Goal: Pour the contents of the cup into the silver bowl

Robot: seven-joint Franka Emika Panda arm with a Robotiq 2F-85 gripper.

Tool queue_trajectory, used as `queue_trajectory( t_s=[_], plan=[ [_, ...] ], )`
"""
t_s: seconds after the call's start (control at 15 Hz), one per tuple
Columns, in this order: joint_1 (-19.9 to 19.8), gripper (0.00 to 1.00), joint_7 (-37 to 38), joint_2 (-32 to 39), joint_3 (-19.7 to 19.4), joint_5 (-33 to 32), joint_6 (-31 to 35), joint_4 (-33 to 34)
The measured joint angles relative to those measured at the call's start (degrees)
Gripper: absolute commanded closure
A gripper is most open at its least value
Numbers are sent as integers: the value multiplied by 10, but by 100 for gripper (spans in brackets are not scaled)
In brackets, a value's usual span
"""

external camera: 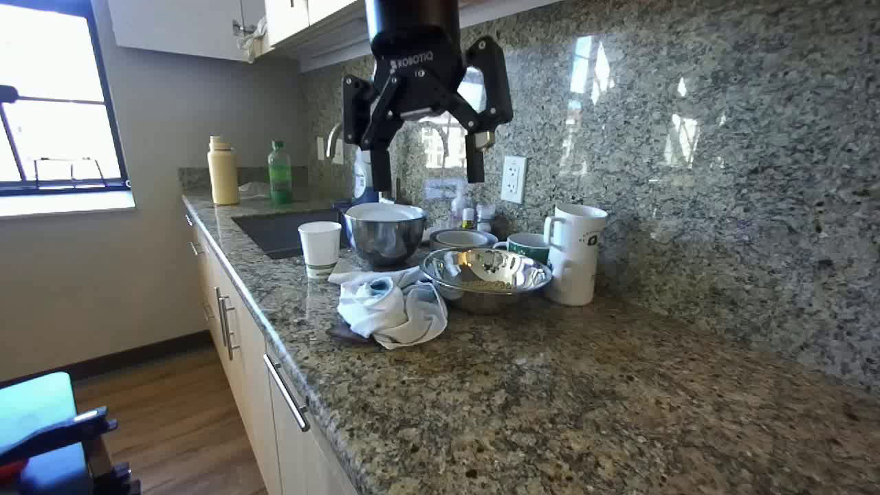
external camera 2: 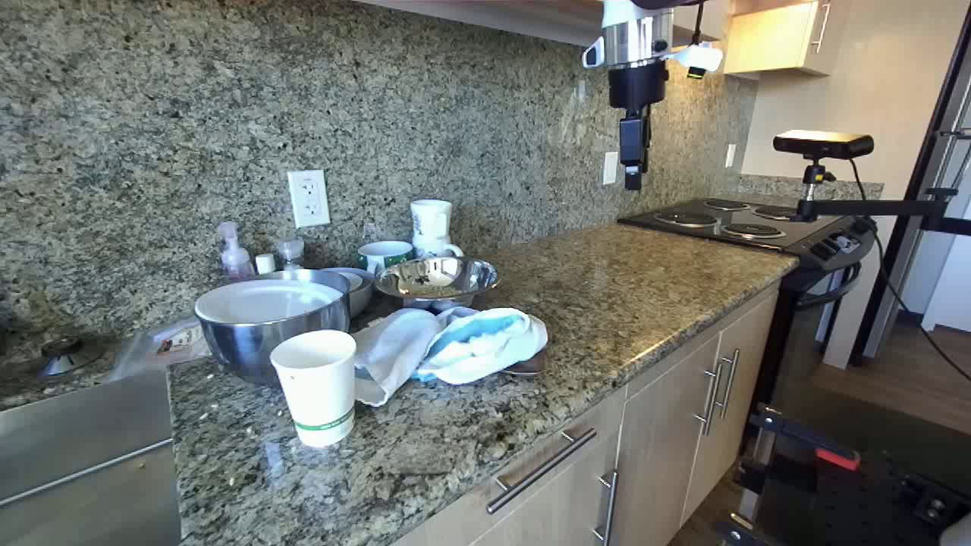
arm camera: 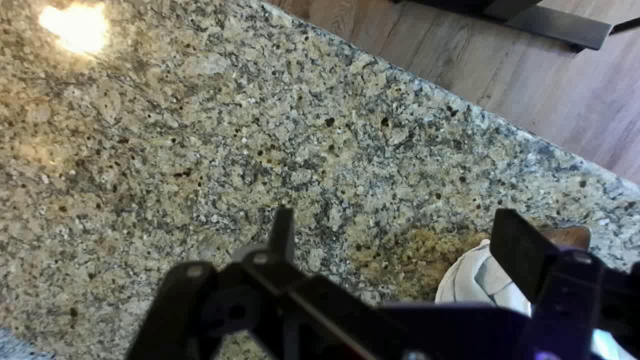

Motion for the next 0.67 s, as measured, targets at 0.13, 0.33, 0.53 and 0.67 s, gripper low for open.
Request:
queue_trajectory(
  t_s=[0.13,0.33,0.53,0.67],
  plan=[
    [0,0,0,0,0,0,0,0],
    [0,0,0,0,0,0,0,0],
    [0,0,5,1,1,0,0,0],
    [1,0,34,6,6,19,0,4]
  ],
)
